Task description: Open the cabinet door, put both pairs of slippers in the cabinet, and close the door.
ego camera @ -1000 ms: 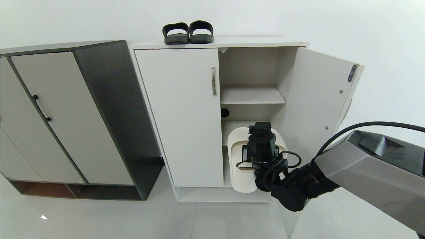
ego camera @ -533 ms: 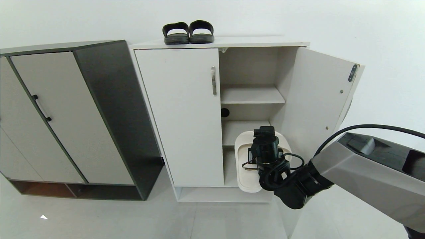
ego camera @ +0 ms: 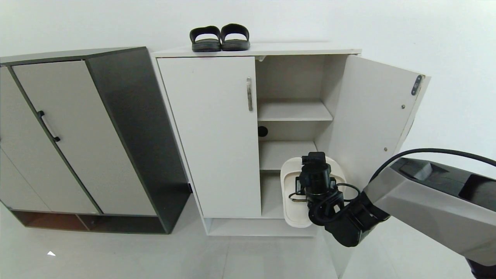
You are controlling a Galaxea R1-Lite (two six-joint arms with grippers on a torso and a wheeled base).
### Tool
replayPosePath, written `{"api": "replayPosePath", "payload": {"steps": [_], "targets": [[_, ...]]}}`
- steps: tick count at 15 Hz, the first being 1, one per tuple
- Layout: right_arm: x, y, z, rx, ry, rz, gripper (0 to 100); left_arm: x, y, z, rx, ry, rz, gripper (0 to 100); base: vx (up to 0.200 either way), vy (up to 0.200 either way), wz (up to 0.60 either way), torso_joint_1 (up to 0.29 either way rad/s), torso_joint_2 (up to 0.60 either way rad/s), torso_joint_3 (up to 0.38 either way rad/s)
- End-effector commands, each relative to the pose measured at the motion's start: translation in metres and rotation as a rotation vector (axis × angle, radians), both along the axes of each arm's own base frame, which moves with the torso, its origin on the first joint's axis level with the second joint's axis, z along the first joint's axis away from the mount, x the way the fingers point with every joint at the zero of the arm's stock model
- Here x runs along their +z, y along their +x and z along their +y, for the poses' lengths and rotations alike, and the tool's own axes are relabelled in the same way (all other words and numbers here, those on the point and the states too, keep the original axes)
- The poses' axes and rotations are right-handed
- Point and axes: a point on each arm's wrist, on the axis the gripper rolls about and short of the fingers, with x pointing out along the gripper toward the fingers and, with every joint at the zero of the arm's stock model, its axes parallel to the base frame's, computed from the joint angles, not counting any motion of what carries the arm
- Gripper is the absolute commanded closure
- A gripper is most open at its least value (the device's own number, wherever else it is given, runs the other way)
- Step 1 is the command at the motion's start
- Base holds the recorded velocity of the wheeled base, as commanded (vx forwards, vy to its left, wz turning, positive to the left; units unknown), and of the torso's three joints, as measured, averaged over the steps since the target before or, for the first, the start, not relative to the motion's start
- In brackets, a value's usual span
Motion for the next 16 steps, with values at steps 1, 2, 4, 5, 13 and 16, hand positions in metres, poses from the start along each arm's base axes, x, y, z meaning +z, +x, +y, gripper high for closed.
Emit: {"api": "replayPosePath", "payload": {"steps": [1, 2, 4, 5, 13, 16], "targets": [[-0.0028, 0.0012, -0.005, -0.011, -0.006, 0.008, 100, 0.0, 0.0002, 0.0, 0.0, 0.0, 0.002, 100, 0.0, 0.0, 0.0, 0.0, 0.0, 0.0], [-0.0032, 0.0029, -0.0071, -0.015, -0.004, 0.007, 100, 0.0, 0.0002, 0.0, 0.0, -0.003, 0.002, 100, 0.0, 0.0, 0.0, 0.0, 0.0, 0.0], [-0.005, 0.0035, -0.0107, -0.021, -0.008, 0.012, 100, 0.0, 0.0002, 0.0, 0.0, -0.005, 0.002, 100, 0.0, 0.0, 0.0, 0.0, 0.0, 0.0], [-0.0054, 0.0033, -0.0108, -0.022, -0.007, 0.013, 100, 0.0, 0.0002, 0.0, 0.0, -0.005, 0.002, 100, 0.0, 0.0, 0.0, 0.0, 0.0, 0.0], [-0.0059, 0.0032, -0.0109, -0.02, -0.012, 0.011, 100, 0.0, 0.0002, 0.0, 0.0, -0.005, 0.002, 100, 0.0, 0.0, 0.0, 0.0, 0.0, 0.0], [-0.0045, -0.0036, -0.006, 0.035, 0.008, -0.01, 100, 0.0, 0.0002, 0.0, 0.0, -0.005, 0.002, 100, 0.0, 0.0, 0.0, 0.0, 0.0, 0.0]]}}
